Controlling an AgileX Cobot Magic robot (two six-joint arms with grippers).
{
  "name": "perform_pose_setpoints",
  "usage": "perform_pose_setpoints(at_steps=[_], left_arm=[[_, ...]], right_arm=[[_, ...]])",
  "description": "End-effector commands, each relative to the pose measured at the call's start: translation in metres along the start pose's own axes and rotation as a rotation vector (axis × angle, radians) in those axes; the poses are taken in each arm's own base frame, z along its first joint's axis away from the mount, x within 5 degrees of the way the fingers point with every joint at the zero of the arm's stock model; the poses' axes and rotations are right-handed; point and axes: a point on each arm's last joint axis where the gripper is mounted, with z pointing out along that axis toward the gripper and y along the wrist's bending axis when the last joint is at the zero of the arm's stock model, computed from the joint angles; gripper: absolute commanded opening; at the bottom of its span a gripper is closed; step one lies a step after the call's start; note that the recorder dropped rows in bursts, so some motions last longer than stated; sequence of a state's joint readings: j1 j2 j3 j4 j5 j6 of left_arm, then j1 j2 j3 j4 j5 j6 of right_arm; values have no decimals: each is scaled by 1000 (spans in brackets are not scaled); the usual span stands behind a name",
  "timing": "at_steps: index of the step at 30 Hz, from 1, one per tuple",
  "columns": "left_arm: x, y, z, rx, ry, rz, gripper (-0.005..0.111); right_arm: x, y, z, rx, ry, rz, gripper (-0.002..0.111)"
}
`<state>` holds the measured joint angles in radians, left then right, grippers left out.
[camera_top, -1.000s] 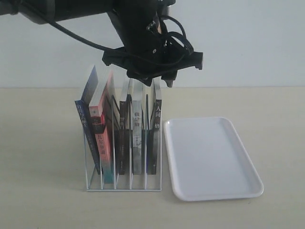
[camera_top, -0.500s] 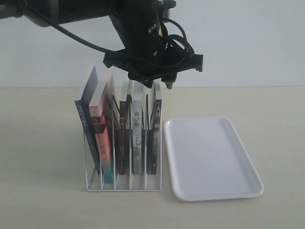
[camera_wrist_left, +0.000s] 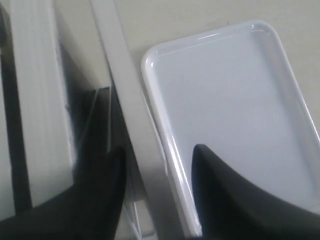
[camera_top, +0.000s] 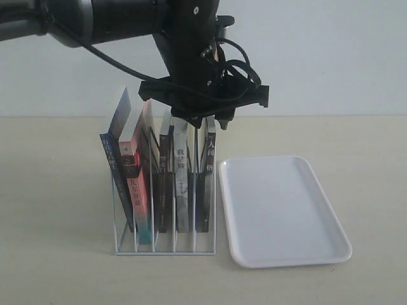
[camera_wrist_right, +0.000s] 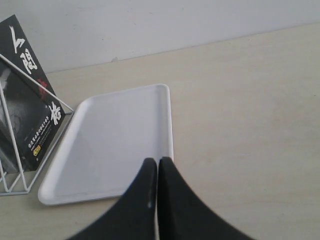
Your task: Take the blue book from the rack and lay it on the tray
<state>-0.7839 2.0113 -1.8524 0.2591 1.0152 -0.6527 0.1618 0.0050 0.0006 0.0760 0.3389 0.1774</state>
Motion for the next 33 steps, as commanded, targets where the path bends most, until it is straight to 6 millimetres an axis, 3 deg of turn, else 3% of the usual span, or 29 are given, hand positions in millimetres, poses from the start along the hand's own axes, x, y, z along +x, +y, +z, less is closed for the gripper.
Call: perform_pose_setpoints(at_steps=[1, 12, 33], left_arm=[[0, -2, 2, -6, -6, -2, 41], [-2, -2, 2, -2, -21, -3, 32], [-7, -1, -9, -18, -20, -6, 32]], right_arm=[[-1, 0, 0, 0, -15, -6, 0], [-1, 0, 0, 0, -15, -6, 0], [-1, 0, 0, 0, -15, -6, 0]])
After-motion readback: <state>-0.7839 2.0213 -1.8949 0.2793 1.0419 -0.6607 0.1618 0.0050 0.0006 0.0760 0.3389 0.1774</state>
